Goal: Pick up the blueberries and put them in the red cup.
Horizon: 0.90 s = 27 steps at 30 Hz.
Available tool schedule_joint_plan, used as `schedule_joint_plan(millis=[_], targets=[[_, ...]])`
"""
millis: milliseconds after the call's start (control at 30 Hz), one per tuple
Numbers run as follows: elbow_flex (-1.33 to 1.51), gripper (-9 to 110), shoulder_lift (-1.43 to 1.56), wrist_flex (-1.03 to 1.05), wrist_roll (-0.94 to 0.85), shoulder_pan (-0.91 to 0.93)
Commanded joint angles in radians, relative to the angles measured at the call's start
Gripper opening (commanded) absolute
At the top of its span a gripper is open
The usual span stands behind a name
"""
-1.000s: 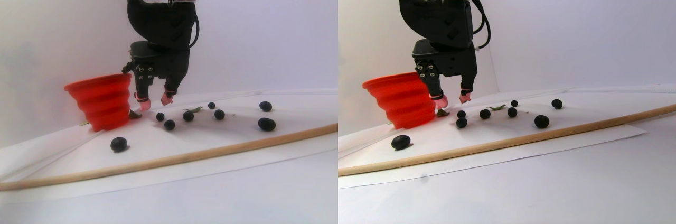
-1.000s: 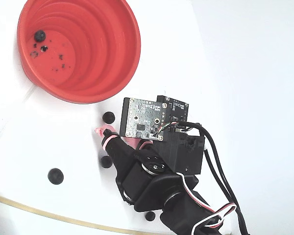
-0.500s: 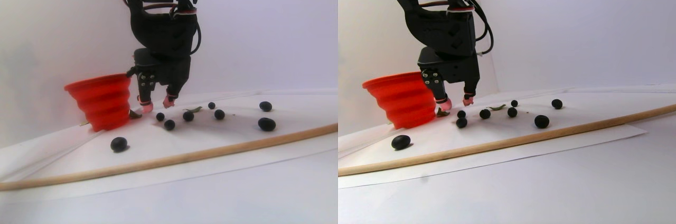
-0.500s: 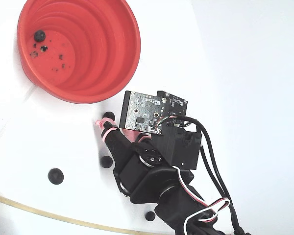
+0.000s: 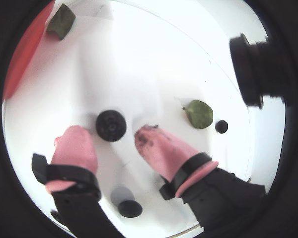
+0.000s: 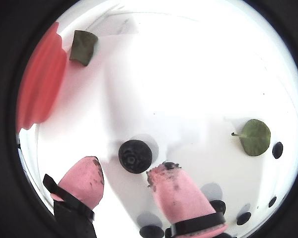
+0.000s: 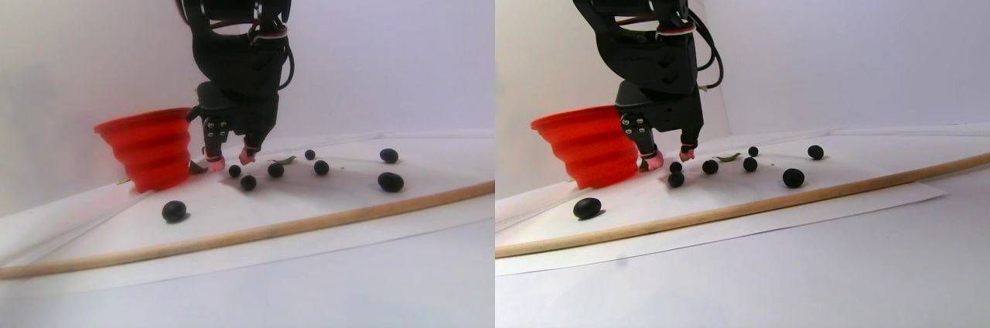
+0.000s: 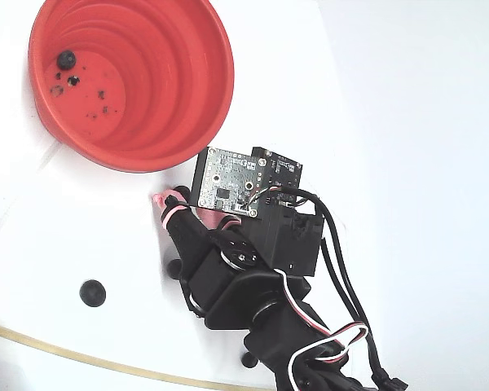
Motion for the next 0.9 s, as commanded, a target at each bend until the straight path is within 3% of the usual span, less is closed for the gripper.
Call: schedule_joint_plan(millis=[0,867], targets=[[-0.064,18,0.011,-0.031,0.006,-0.014],[-0.146,18,-0.094,-0.071,-0.017,-0.011]])
